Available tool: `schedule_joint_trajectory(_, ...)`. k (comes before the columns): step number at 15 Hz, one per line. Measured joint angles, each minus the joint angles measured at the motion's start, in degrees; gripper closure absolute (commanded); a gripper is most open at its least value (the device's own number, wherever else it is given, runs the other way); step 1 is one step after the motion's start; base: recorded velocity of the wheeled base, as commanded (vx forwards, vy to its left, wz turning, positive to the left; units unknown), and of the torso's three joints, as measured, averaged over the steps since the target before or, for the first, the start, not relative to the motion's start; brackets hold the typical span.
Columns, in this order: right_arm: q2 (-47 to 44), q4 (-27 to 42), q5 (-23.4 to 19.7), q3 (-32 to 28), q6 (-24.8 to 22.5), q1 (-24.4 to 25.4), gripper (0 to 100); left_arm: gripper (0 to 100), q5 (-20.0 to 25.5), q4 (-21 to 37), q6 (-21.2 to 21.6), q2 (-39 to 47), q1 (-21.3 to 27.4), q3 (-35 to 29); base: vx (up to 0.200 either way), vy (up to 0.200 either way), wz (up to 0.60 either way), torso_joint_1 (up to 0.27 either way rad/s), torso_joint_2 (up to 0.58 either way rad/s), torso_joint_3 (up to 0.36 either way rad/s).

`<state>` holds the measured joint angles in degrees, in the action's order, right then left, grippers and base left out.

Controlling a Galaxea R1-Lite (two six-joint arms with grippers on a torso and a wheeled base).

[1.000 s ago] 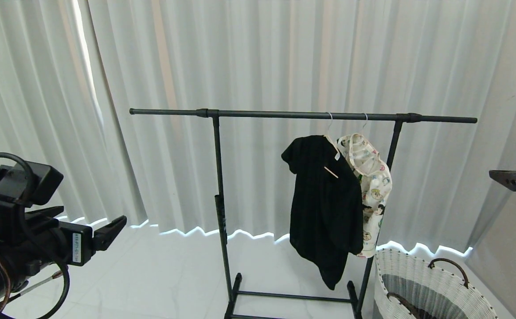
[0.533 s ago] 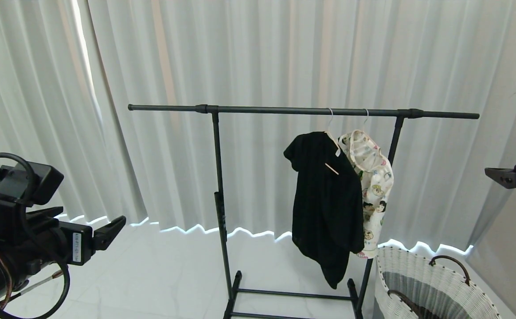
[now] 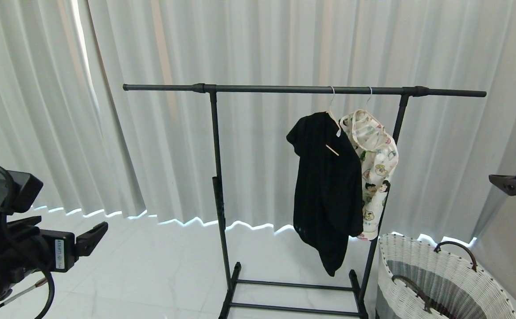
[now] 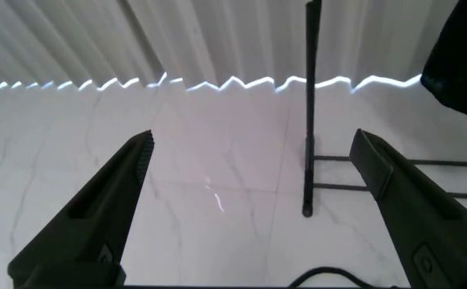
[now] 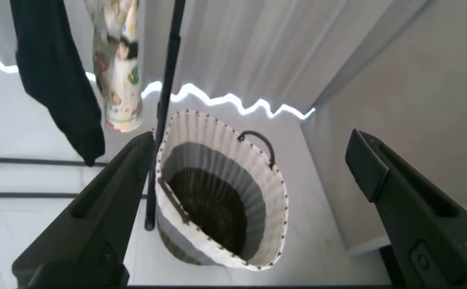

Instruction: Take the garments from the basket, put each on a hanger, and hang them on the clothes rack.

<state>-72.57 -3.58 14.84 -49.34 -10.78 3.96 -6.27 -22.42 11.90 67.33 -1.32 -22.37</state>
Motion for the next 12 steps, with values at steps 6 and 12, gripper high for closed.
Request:
schedule_joint_trajectory(6,2.93,-0.09,2.84,4.83,0.00,-0.99,0,0,-10.59,0.00,-5.45,-4.18,-6.81,9.20,0.000,0.000,0.00,-0.191,0.48,0.283)
schedule_joint_trajectory(12,6.39,-0.16,2.90,10.58,0.02,-2.17,0,0,-11.91,0.00,-6.64,-5.71,-9.13,12.31,0.000,0.000,0.00,-0.162,0.46,0.301)
